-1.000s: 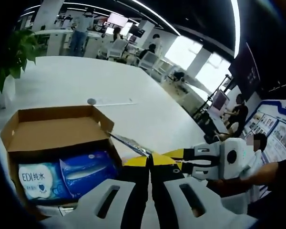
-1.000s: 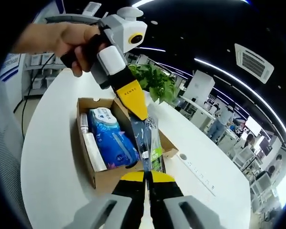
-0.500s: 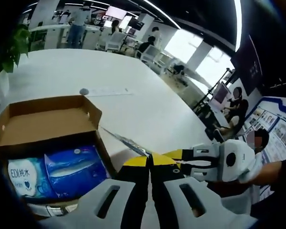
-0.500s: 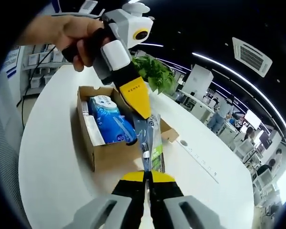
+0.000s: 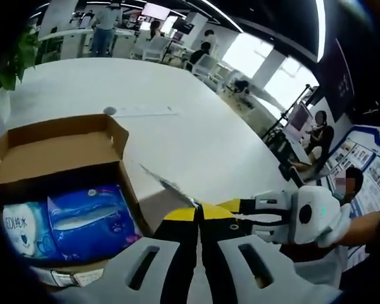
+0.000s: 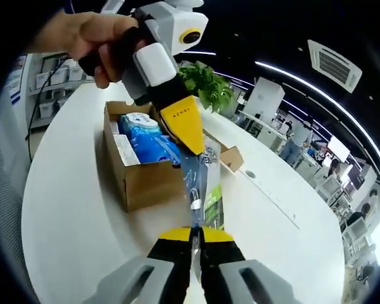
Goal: Operate the shoe box by opening the lid, removing the specified soft item, and placing it in the target area until the item is outside and the box remains undamaged.
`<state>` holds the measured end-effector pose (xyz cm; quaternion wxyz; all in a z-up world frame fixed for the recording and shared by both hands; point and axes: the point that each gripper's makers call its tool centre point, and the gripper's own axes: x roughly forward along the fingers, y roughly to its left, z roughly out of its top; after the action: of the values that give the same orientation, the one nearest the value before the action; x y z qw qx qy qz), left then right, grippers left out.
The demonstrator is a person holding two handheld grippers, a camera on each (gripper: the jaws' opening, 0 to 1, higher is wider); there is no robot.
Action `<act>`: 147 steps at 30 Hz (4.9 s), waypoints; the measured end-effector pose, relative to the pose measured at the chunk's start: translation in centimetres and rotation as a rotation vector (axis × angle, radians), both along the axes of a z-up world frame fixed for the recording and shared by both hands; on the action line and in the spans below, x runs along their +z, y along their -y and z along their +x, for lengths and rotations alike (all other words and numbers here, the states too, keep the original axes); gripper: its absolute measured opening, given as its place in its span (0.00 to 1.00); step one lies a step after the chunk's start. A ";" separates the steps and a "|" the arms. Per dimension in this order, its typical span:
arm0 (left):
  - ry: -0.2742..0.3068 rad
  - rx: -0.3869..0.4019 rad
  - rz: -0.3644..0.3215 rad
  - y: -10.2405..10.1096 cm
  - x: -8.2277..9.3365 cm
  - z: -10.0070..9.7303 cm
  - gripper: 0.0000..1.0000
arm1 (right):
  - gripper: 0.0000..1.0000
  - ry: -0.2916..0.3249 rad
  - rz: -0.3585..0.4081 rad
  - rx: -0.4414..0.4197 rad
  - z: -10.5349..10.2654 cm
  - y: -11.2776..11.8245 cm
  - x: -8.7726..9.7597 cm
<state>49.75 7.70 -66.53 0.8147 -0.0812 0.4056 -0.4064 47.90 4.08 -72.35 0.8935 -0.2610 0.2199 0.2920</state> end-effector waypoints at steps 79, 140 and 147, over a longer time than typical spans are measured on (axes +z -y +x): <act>0.174 0.189 0.032 -14.6 0.8 3.1 0.13 | 0.00 -0.215 0.097 -0.260 2.4 -1.0 -6.1; 0.294 0.098 0.260 -26.3 0.1 5.4 0.38 | 0.52 -0.180 0.094 0.009 1.6 -4.0 3.3; 0.301 0.033 0.316 -26.6 -0.2 5.4 0.43 | 0.60 -0.182 0.109 0.082 2.2 -6.1 4.8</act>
<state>55.13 34.33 -66.70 0.8751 0.1025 0.3368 -0.3321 50.06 10.20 -67.59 0.8700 -0.1929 0.2732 0.3623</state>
